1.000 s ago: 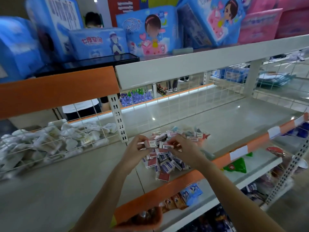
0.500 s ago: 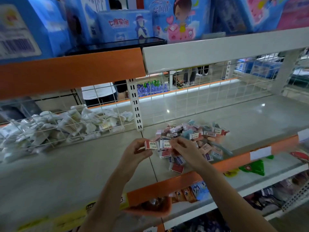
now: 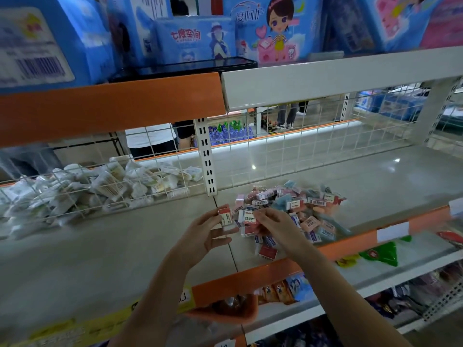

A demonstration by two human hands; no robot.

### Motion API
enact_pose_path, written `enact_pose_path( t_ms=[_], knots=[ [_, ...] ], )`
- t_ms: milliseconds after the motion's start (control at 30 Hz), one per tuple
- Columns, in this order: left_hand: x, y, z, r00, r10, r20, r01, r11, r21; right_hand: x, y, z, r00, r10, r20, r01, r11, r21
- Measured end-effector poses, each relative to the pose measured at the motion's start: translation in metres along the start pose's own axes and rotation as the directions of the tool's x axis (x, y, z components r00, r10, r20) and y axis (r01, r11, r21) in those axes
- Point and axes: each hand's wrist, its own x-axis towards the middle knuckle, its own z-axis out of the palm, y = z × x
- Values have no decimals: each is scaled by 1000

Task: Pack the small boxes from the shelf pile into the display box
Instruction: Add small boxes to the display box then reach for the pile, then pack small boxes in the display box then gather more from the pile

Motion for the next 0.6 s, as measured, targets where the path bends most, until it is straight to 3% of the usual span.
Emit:
enact_pose_path(
  t_ms=[333,500,600],
  knots=[
    [4,2,2,998,-28,-50,42,955,295,-1,2,-4,999,29,-25,-30,999,-21],
    [2,-1,4,990,121,-67,-58,802,594,-1,1,-3,998,58,25,-57,998,-23],
    [1,-3,3,974,223,-46,-131,715,687,0,0,-3,995,74,71,-70,996,-63]
  ],
)
